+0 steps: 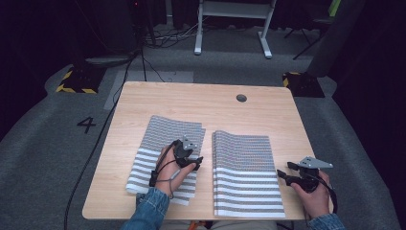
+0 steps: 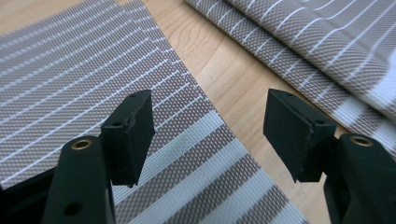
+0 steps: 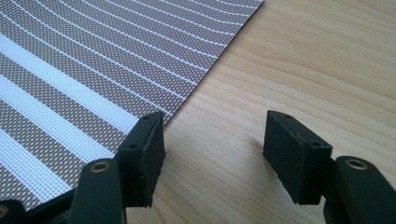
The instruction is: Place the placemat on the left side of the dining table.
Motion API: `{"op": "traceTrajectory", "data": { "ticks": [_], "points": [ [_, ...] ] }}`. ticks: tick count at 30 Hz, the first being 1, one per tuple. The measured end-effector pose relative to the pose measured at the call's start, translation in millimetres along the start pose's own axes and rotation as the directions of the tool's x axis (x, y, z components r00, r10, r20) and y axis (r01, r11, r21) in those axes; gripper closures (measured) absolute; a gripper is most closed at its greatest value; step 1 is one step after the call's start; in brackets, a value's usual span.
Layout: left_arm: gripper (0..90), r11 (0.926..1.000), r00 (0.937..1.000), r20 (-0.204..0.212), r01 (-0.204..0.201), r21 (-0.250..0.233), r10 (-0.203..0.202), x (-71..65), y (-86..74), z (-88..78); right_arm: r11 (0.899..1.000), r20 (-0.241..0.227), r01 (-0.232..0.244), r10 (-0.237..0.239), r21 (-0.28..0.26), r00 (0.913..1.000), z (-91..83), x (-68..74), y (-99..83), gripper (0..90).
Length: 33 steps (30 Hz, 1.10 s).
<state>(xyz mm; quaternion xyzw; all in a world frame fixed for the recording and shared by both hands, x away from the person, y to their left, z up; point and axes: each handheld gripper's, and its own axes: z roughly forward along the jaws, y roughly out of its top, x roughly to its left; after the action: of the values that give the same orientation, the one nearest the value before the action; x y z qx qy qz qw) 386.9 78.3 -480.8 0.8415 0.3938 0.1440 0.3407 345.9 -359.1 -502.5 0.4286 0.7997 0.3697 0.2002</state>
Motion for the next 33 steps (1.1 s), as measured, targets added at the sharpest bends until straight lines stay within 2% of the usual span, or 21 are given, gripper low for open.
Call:
{"op": "traceTrajectory", "data": {
  "ticks": [2, 5, 6, 9, 14, 15, 17, 22, 24, 25, 27, 28, 29, 30, 33],
  "points": [
    [34.0, 0.9998, 1.0, -0.002, 0.005, 0.019, -0.005, -0.2, 0.4, 6.8, 1.0, -0.001, 0.0, 0.0, 0.0, 1.0, 0.0, 0.0, 0.0, 38.3],
    [34.5, 0.999, 0.9996, -0.028, -0.004, 0.045, 0.005, 2.0, 0.2, 14.6, 1.0, 0.0, 0.001, -0.001, 0.0, 1.0, 0.0, -0.1, 0.0, 38.3],
    [35.5, 0.9987, 0.9993, -0.036, 0.011, 0.05, -0.01, 2.2, -1.0, 16.0, 1.0, -0.001, 0.0, 0.0, 0.0, 1.0, 0.0, -0.1, 0.0, 38.3],
    [39.8, 0.9995, 0.9993, -0.036, 0.007, 0.03, -0.006, 5.8, -2.3, 16.0, 1.0, -0.001, 0.0, 0.0, 0.0, 1.0, 0.0, 0.0, 0.0, 38.3],
    [41.2, 0.9997, 0.9998, -0.021, 0.0, 0.024, 0.001, 6.9, -3.8, 15.9, 1.0, -0.001, 0.0, 0.0, 0.0, 1.0, 0.0, 0.0, 0.0, 38.3],
    [41.6, 0.9997, 0.9995, -0.032, -0.003, 0.023, 0.004, 7.2, -4.1, 15.6, 1.0, -0.001, 0.0, 0.0, 0.0, 1.0, 0.0, 0.0, 0.0, 38.3],
    [43.0, 0.9998, 0.9996, -0.025, -0.011, 0.015, 0.012, 9.1, -5.2, 14.9, 1.0, -0.001, 0.0, 0.0, 0.0, 1.0, 0.0, 0.0, 0.0, 38.3],
    [51.3, 0.9994, 0.9995, -0.004, -0.032, -0.009, 0.032, 14.2, -10.0, 12.6, 1.0, -0.001, -0.001, 0.001, 0.0, 1.0, 0.0, 0.0, -0.1, 38.3],
    [56.7, 0.9992, 0.9992, -0.002, -0.04, 0.0, 0.04, 13.9, -10.8, 10.1, 1.0, -0.001, 0.0, 0.0, 0.0, 1.0, 0.0, 0.0, -0.1, 38.3],
    [60.7, 0.9982, 0.9982, 0.009, -0.06, 0.006, 0.06, 13.1, -11.1, 8.2, 1.0, -0.001, -0.001, 0.001, 0.0, 1.0, -0.1, 0.0, 0.0, 38.3],
    [66.0, 0.9971, 0.997, 0.024, -0.075, 0.016, 0.074, 10.1, -12.6, 5.5, 1.0, -0.001, 0.0, 0.0, 0.0, 1.0, 0.0, 0.0, 0.0, 38.3],
    [68.5, 0.9958, 0.9952, 0.046, -0.087, 0.026, 0.086, 8.0, -13.7, 2.9, 1.0, -0.001, 0.001, -0.001, 0.0, 1.0, 0.0, -0.1, -0.1, 38.3],
    [70.7, 0.9941, 0.9939, 0.042, -0.104, 0.031, 0.102, 6.7, -14.9, -0.1, 1.0, -0.001, 0.001, -0.001, 0.0, 1.0, 0.0, -0.1, -0.1, 38.3],
    [71.6, 0.9931, 0.9916, 0.071, -0.111, 0.037, 0.108, 4.9, -17.4, -3.2, 1.0, -0.001, 0.0, 0.0, 0.0, 1.0, 0.0, -0.1, -0.1, 38.3],
    [74.4, 0.9894, 0.984, 0.114, -0.142, 0.031, 0.137, 2.1, -24.3, -10.1, 1.0, -0.001, 0.0, 0.0, 0.0, 1.0, 0.0, 0.0, -0.1, 38.3]
  ]
}}
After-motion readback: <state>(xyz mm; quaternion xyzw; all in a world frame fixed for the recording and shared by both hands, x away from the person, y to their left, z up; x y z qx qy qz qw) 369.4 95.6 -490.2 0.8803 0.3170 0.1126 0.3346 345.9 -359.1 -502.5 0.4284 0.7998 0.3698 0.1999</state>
